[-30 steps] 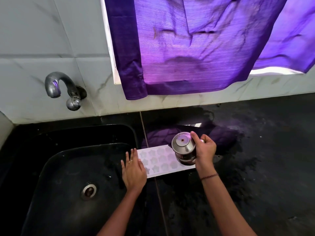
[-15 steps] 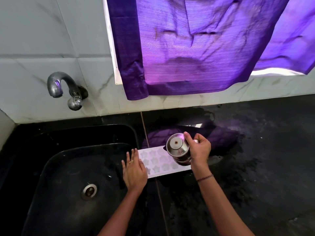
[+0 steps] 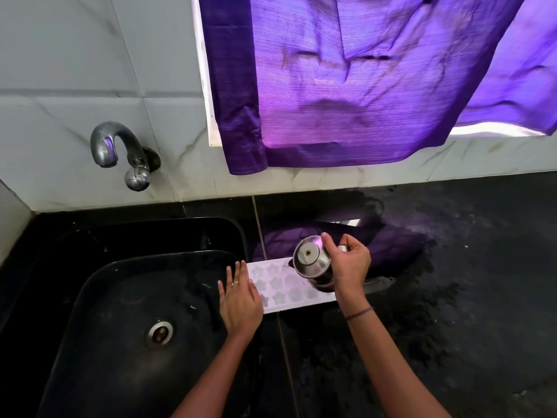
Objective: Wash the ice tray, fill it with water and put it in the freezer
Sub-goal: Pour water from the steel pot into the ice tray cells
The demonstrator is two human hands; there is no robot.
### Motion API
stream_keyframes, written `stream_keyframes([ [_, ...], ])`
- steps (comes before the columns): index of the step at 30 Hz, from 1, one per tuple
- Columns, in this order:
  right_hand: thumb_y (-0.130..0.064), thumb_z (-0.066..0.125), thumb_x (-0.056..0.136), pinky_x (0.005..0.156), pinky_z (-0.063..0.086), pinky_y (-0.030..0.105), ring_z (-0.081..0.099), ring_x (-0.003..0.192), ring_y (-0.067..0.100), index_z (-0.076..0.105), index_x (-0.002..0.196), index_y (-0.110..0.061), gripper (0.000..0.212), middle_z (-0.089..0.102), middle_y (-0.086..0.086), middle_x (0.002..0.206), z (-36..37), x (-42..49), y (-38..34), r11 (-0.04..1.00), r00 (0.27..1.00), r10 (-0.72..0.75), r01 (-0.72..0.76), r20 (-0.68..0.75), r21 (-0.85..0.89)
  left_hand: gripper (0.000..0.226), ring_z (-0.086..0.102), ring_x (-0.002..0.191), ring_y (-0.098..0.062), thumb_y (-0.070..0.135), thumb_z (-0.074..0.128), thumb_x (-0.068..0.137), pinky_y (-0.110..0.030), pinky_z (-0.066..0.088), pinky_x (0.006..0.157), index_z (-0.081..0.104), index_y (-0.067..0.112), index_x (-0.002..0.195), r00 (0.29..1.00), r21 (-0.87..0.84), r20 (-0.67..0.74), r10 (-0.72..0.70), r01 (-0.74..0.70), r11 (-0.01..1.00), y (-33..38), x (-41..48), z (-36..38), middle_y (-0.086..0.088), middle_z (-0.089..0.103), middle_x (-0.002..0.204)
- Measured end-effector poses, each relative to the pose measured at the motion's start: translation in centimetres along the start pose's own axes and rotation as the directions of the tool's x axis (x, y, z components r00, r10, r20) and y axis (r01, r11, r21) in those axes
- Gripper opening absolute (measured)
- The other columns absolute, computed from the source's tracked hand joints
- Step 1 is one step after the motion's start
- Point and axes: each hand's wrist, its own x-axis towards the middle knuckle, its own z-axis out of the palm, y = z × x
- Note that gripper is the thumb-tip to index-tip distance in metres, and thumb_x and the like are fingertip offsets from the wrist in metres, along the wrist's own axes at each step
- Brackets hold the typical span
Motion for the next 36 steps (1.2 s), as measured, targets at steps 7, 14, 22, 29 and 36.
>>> stream_keyframes([
  [7, -0.023, 0.077, 0.076, 0.055, 0.030, 0.031, 0.026, 0.054, 0.017, 0.032, 0.052, -0.014, 0.051, 0.030, 0.003, 0.051, -0.1, 0.1, -0.1, 1.000, 1.000, 0.011, -0.011, -0.001, 0.019, 0.074, 0.013, 0.146, -0.015, 0.039, -0.003, 0.084, -0.036, 0.002, 0.120, 0.026, 0.014, 0.148, 1.000, -0.013, -0.016, 0.011, -0.011, 1.000, -0.2, 0.0, 0.2, 0.000, 0.027, 0.155],
  [14, -0.015, 0.077, 0.075, 0.054, 0.026, 0.029, 0.023, 0.052, 0.011, 0.027, 0.049, -0.019, 0.057, 0.026, -0.007, 0.048, -0.2, 0.0, -0.4, 0.983, 0.994, 0.110, -0.109, 0.003, 0.147, 0.070, 0.013, 0.146, -0.014, 0.037, 0.001, 0.087, -0.035, 0.002, 0.120, 0.025, 0.014, 0.148, 1.000, -0.038, -0.013, 0.008, -0.009, 0.999, -0.2, 0.0, 0.2, 0.000, 0.027, 0.155],
  [22, -0.017, 0.077, 0.076, 0.058, 0.034, 0.031, 0.029, 0.057, 0.016, 0.031, 0.050, -0.018, 0.052, 0.031, -0.001, 0.051, 0.3, -0.5, -0.6, 0.963, 0.985, 0.166, -0.172, 0.043, 0.210, 0.059, 0.012, 0.146, -0.011, 0.033, 0.014, 0.093, -0.036, 0.001, 0.120, 0.026, 0.017, 0.148, 1.000, -0.163, -0.011, -0.015, 0.013, 0.987, -0.5, -0.1, 0.5, 0.002, 0.029, 0.154],
  [29, -0.016, 0.077, 0.075, 0.055, 0.032, 0.031, 0.029, 0.054, 0.014, 0.031, 0.048, -0.018, 0.053, 0.031, -0.003, 0.049, 1.0, -1.1, -0.9, 0.973, 0.989, 0.129, -0.140, 0.070, 0.183, 0.059, 0.009, 0.146, -0.008, 0.038, 0.014, 0.092, -0.034, -0.004, 0.119, 0.025, 0.024, 0.148, 0.998, -0.273, 0.015, -0.059, 0.061, 0.960, -0.6, -0.1, 0.7, 0.006, 0.025, 0.155],
  [36, -0.015, 0.077, 0.076, 0.051, 0.030, 0.028, 0.026, 0.050, 0.011, 0.031, 0.049, -0.017, 0.053, 0.030, -0.004, 0.047, 1.5, -1.6, -1.1, 0.988, 0.994, 0.073, -0.083, 0.081, 0.132, 0.059, 0.008, 0.145, -0.006, 0.040, 0.012, 0.092, -0.035, -0.006, 0.119, 0.025, 0.026, 0.148, 0.997, -0.310, 0.025, -0.074, 0.079, 0.948, -0.6, 0.0, 0.8, 0.007, 0.023, 0.156],
])
